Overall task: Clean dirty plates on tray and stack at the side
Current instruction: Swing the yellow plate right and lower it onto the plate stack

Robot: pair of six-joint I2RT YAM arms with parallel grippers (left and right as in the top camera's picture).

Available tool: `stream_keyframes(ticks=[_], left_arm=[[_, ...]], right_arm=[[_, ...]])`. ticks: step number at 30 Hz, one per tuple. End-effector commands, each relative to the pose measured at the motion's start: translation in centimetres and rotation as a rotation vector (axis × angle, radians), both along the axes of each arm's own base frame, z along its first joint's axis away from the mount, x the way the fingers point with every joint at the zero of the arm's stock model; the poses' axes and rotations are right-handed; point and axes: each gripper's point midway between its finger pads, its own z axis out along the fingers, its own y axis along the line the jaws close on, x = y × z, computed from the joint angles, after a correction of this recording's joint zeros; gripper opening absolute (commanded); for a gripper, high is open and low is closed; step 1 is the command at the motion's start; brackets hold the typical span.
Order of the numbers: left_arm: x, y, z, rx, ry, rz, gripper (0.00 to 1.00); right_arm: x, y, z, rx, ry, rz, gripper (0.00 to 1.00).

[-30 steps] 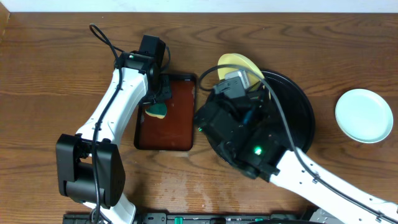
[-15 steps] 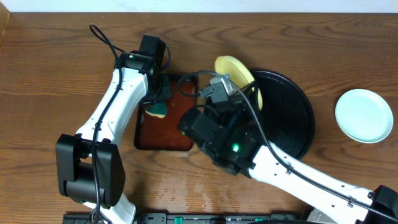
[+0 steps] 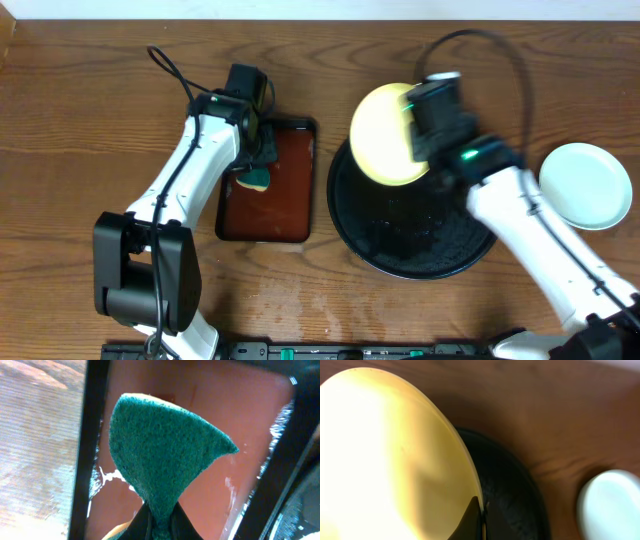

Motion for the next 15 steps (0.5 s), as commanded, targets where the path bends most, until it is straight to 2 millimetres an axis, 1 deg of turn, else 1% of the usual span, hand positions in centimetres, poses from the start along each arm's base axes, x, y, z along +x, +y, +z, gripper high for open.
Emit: stream_keyframes(ticks=[1, 3, 4, 5, 6, 8, 10, 13, 15], left_arm=[[-0.2, 0.1, -0.8, 0.006, -0.004, -0.004, 0.08], [0.0, 0.1, -1.2, 0.003, -0.016, -0.004, 0.08], [0.1, 0.1, -1.3, 0.002, -0.022, -0.004, 0.08], [0.3, 0.0, -1.7, -0.001, -0.033, -0.003, 0.08], [0.3, 0.0, -1.8, -0.002, -0.037, 0.0, 0.08], [0.5, 0.0, -2.4, -0.006, -0.05, 0.003, 0.08], [0.4, 0.0, -2.8, -0.007, -0.054, 0.003, 0.08], [0.4, 0.0, -3.2, -0.008, -0.06, 0.002, 0.08], [0.5, 0.0, -3.3, -0.009, -0.065, 0.002, 0.08]], right_arm=[[0.8, -2.0, 1.0, 0.277, 0.023, -0.019, 0.01], [1.3, -5.4, 0.9, 0.34, 0.026, -0.086, 0.01], [1.5, -7.7, 0.9, 0.369, 0.02, -0.133, 0.01], [1.6, -10.4, 1.0, 0.394, 0.008, -0.192, 0.01], [1.6, -11.6, 1.0, 0.407, 0.002, -0.22, 0.01], [1.3, -15.6, 1.1, 0.437, -0.022, -0.306, 0.01], [0.3, -19.9, 1.2, 0.455, -0.046, -0.409, 0.01], [-1.3, -24.8, 1.0, 0.454, -0.069, -0.527, 0.01], [-2.3, -27.5, 0.7, 0.454, -0.081, -0.598, 0.01]])
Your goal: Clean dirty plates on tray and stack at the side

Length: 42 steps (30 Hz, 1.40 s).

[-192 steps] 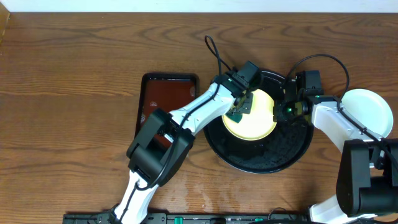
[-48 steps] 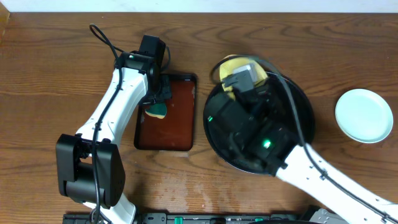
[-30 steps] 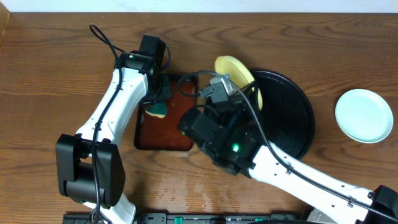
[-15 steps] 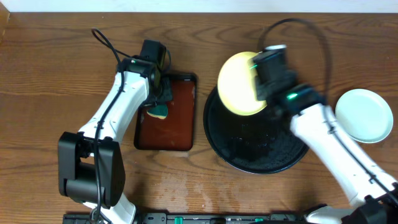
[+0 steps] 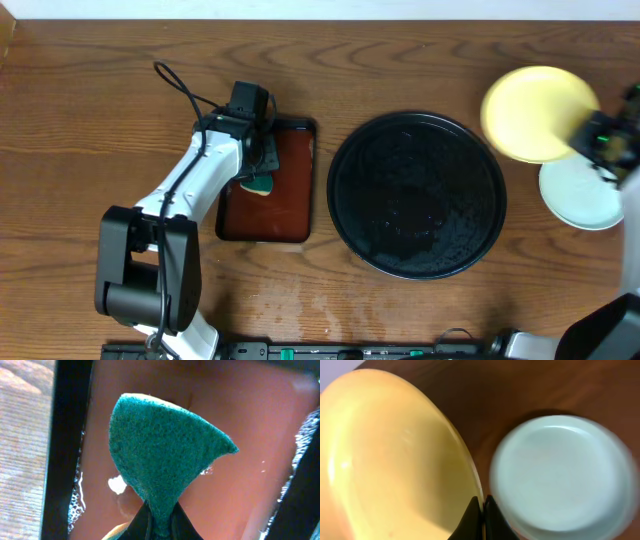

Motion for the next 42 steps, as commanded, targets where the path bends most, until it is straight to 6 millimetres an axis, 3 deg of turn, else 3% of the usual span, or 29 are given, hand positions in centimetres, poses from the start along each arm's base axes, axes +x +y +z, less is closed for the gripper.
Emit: stream_keyframes(ticks=[1, 6, 11, 16, 21, 22, 24, 25, 26, 29, 34, 40, 42], left_arm=[[0.2, 0.0, 0.0, 0.003, -0.011, 0.002, 0.08], [0.5, 0.0, 0.1, -0.001, -0.025, 0.002, 0.08], [0.5, 0.0, 0.1, 0.002, -0.024, -0.006, 0.08], [0.7, -0.1, 0.1, 0.0, -0.033, -0.005, 0.08], [0.7, -0.1, 0.1, -0.001, -0.036, -0.005, 0.08], [0.7, -0.1, 0.1, -0.001, -0.036, -0.005, 0.08], [0.8, -0.1, 0.1, -0.001, -0.037, -0.005, 0.09], [0.8, -0.1, 0.1, -0.001, -0.038, -0.005, 0.09], [0.8, -0.1, 0.2, -0.002, -0.04, -0.005, 0.17], [0.8, -0.1, 0.2, -0.002, -0.04, -0.005, 0.37], [1.4, -0.2, 1.1, 0.0, -0.072, -0.03, 0.52], [3.2, -0.5, 5.9, -0.028, -0.229, -0.026, 0.58], [3.9, -0.7, 7.6, -0.042, -0.293, -0.025, 0.76]], right_arm=[[-1.1, -2.9, 1.3, 0.032, -0.055, -0.072, 0.01], [-3.4, -7.0, -1.2, 0.044, 0.011, -0.193, 0.01], [-6.1, -10.7, -5.2, -0.002, 0.158, -0.325, 0.01], [-7.7, -11.9, -8.8, 0.06, 0.242, -0.37, 0.01], [-7.5, -11.9, -10.5, 0.109, 0.25, -0.362, 0.04], [-7.3, -11.7, -10.4, 0.119, 0.24, -0.353, 0.13], [-6.8, -11.5, -10.3, 0.127, 0.224, -0.333, 0.41], [-6.6, -11.2, -10.2, 0.137, 0.214, -0.314, 0.51], [-6.1, -10.8, -10.2, 0.156, 0.197, -0.283, 0.54], [-4.5, -9.2, -9.6, 0.238, 0.126, -0.204, 0.59], [-2.3, -7.0, -6.6, 0.272, 0.019, -0.081, 0.58], [0.7, -1.8, -1.3, 0.197, -0.092, 0.149, 0.59], [1.5, 0.5, -0.2, 0.166, -0.104, 0.232, 0.67]])
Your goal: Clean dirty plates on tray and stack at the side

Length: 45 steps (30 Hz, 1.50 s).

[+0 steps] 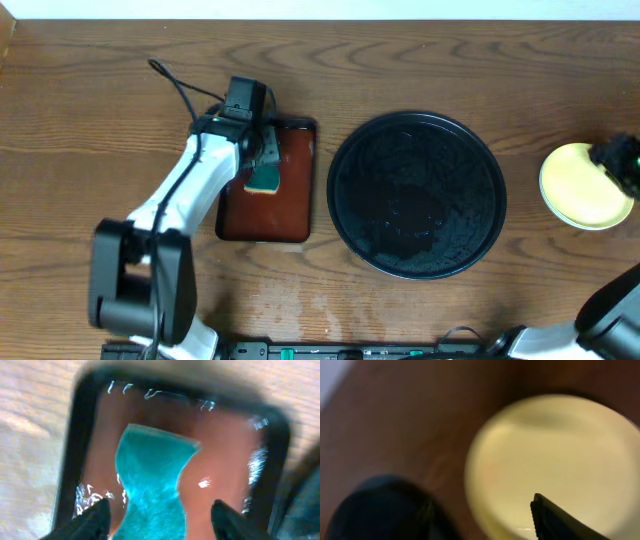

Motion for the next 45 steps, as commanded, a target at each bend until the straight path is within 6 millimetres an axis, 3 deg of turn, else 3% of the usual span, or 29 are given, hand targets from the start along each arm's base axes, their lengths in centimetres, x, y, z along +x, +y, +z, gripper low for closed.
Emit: stream_keyframes(ticks=[1, 2, 3, 7, 10, 37, 41, 45], left_arm=[[1.5, -0.2, 5.0, -0.023, -0.153, 0.003, 0.76], [1.6, -0.2, 5.5, -0.026, -0.166, 0.003, 0.76], [1.5, -0.2, 5.8, -0.028, -0.172, 0.002, 0.76], [1.5, -0.1, 6.0, -0.029, -0.176, 0.003, 0.77], [1.5, -0.1, 6.0, -0.029, -0.176, 0.003, 0.77], [1.5, -0.1, 6.0, -0.029, -0.176, 0.003, 0.78], [1.5, -0.1, 6.0, -0.028, -0.176, 0.003, 0.78], [1.5, -0.1, 6.0, -0.029, -0.176, 0.003, 0.78]], right_arm=[[2.3, 4.5, 4.3, -0.063, -0.115, 0.194, 0.73], [2.5, 5.5, 4.4, -0.061, -0.113, 0.217, 0.9], [2.6, 6.6, 4.4, -0.054, -0.107, 0.241, 0.99], [2.9, 9.4, 3.9, -0.035, -0.084, 0.308, 0.99], [3.1, 10.4, 3.9, -0.033, -0.083, 0.331, 0.99], [3.1, 10.4, 3.8, -0.036, -0.082, 0.33, 0.99], [2.5, 10.5, 5.8, -0.082, -0.119, 0.324, 0.99], [1.2, 13.6, 10.3, -0.188, -0.214, 0.375, 0.99]])
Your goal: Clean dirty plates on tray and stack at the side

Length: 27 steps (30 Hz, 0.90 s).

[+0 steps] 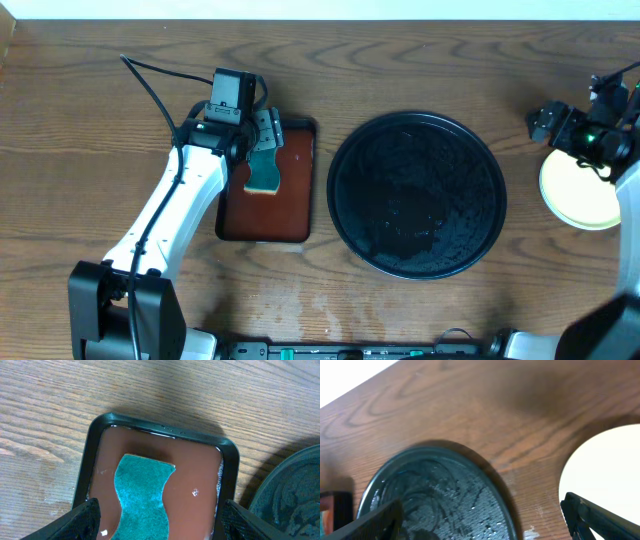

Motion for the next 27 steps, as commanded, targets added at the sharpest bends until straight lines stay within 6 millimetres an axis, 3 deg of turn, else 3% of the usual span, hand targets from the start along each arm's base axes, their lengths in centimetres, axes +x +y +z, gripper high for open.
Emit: stream_keyframes(ticks=[1, 6, 7, 12, 15, 20, 23, 27], left_arm=[[0.6, 0.0, 0.8, 0.006, -0.022, 0.0, 0.78], [0.6, 0.0, 0.8, 0.006, -0.022, 0.0, 0.78], [0.6, 0.1, 0.8, 0.006, -0.022, 0.0, 0.78], [0.6, 0.0, 0.8, 0.006, -0.022, 0.0, 0.78], [0.6, 0.0, 0.8, 0.006, -0.022, 0.0, 0.78], [0.6, 0.1, 0.8, 0.006, -0.022, 0.0, 0.78], [0.6, 0.0, 0.8, 0.006, -0.022, 0.0, 0.78], [0.6, 0.1, 0.8, 0.006, -0.022, 0.0, 0.78]], right_arm=[[-1.2, 3.8, 5.4, -0.091, -0.141, 0.084, 0.99], [-4.1, 11.5, 11.5, -0.116, -0.325, 0.275, 0.99], [-4.8, 12.2, 12.8, -0.145, -0.37, 0.296, 0.99], [-8.4, 13.2, 19.0, -0.31, -0.673, 0.35, 0.99], [-10.9, 13.1, 20.8, -0.346, -0.869, 0.32, 0.99], [-16.1, 12.7, 19.9, -0.457, -1.167, 0.277, 0.99], [-17.9, 12.6, 18.1, -0.511, -1.267, 0.263, 0.99], [-18.9, 12.5, 15.1, -0.53, -1.31, 0.251, 0.99]])
